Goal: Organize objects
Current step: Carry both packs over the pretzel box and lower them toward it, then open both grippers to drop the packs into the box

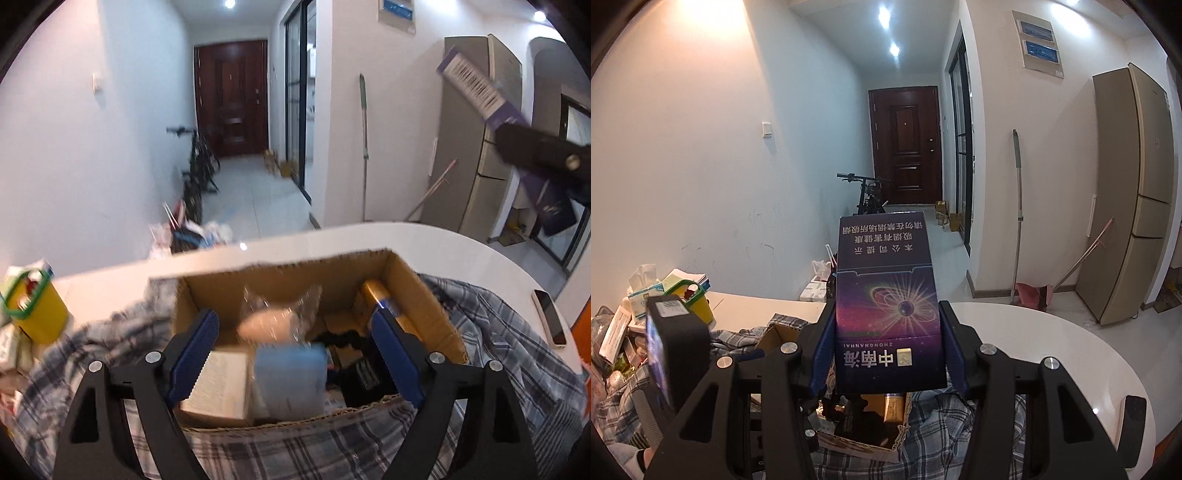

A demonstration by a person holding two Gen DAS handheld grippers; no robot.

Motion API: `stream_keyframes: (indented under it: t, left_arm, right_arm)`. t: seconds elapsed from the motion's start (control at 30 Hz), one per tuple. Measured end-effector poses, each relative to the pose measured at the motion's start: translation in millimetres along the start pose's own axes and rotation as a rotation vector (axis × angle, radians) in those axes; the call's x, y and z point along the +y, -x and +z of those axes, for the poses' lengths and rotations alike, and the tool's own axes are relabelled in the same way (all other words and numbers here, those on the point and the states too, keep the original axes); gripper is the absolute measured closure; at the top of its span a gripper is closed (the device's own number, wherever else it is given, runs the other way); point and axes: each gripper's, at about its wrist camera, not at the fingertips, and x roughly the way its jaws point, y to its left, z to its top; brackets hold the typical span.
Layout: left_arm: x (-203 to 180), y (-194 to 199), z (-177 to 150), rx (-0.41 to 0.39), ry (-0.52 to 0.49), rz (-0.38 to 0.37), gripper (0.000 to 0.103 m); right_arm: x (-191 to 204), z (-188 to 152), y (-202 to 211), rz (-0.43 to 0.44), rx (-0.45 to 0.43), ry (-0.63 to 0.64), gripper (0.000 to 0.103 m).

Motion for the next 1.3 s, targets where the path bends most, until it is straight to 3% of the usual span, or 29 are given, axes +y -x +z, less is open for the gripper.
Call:
stream_keyframes:
  t: [0.13, 0.23, 0.4, 0.6, 0.67, 0.73, 0.9, 1.13, 1.2, 1.3]
  left_arm:
    - [2.0, 14.8, 7.2, -0.071, -0.004, 0.048, 0.016]
    - [6.2, 23.5, 9.1, -0.127, 0.011, 0.043, 0.016]
    - [17.4, 31.4, 14.9, -0.151, 0.066, 0.052, 0.016]
    - [36.5, 55.4, 17.0, -0.286, 0.155, 0.121, 0.016]
    - [40.8, 66.1, 17.6, -0.339, 0.174, 0.143, 0.012]
    - [44.6, 76.3, 20.4, -0.364, 0.174, 0.143, 0.000]
    - [46.5, 98.0, 24.2, -0.443, 0.161, 0.163, 0.000]
    - [50.8, 110.0, 28.1, -0.458, 0.185, 0.139, 0.000]
    - [51.6, 110.0, 28.3, -0.455, 0.191, 0.141, 0.000]
    - [54.0, 112.0, 29.4, -0.449, 0.197, 0.139, 0.000]
  right_arm:
    - [-1.4, 0.6, -0.4, -0.002, -0.003, -0.007, 0.053]
    - [-3.2, 1.2, -3.1, -0.003, 0.003, -0.015, 0.053]
    - [-5.7, -2.2, -13.3, -0.003, 0.025, -0.026, 0.053]
    - [-7.6, -15.2, -40.7, 0.096, 0.097, -0.100, 0.052]
    - [-5.9, -19.4, -46.4, 0.127, 0.112, -0.114, 0.052]
    - [-0.3, -23.9, -51.5, 0.142, 0.120, -0.104, 0.052]
    - [10.0, -39.8, -72.8, 0.146, 0.180, -0.087, 0.052]
    - [10.1, -54.7, -95.2, 0.140, 0.253, -0.101, 0.052]
    - [9.8, -54.0, -96.5, 0.133, 0.262, -0.099, 0.041]
    - [6.6, -48.1, -87.8, 0.112, 0.223, -0.094, 0.036]
